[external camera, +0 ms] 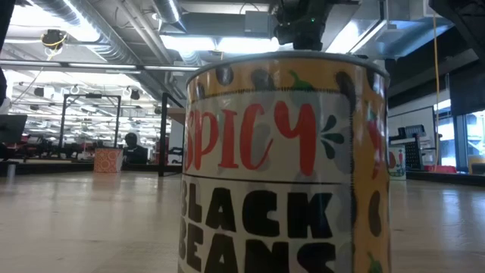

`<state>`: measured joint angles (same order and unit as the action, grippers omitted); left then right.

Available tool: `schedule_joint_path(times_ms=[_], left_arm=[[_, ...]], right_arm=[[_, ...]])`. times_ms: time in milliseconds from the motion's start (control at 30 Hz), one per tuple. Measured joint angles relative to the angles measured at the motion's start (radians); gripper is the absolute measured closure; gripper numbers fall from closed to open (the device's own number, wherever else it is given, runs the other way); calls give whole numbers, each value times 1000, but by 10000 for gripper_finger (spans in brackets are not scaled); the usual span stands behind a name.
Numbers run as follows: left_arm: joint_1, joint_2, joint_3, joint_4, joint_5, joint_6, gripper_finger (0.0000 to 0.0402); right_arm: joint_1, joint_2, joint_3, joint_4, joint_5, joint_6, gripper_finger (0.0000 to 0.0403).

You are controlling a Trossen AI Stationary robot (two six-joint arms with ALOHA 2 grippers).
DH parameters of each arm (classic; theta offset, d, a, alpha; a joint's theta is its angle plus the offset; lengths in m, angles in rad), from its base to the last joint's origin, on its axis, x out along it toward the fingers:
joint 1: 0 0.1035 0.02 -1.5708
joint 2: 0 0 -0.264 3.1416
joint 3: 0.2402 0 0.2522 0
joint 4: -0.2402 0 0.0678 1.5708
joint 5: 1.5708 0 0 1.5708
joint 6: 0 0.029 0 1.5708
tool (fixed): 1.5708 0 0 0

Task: Pick and place cans onto a shelf
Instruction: Put the canned cherries on the shelf

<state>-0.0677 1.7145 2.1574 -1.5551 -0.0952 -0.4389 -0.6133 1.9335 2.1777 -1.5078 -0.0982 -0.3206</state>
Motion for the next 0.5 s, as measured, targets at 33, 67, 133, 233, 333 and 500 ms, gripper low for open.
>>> schedule_joint_path(times_ms=[33, 67, 133, 233, 333, 500], left_arm=[[0, 0, 0, 0, 0, 0, 401], [0, 0, 0, 0, 0, 0, 401], [0, 0, 0, 0, 0, 0, 401], [0, 0, 0, 0, 0, 0, 401], [0, 0, 0, 0, 0, 0, 401], [0, 0, 0, 0, 0, 0, 401]], right_arm=[[0, 0, 0, 0, 0, 0, 367], [0, 0, 0, 0, 0, -1, 367], [0, 0, 0, 7, 0, -8, 366], [0, 0, 2, 10, 0, -26, 368], [0, -2, 21, 8, 0, -25, 373], [0, -4, 106, -3, 0, -25, 377]])
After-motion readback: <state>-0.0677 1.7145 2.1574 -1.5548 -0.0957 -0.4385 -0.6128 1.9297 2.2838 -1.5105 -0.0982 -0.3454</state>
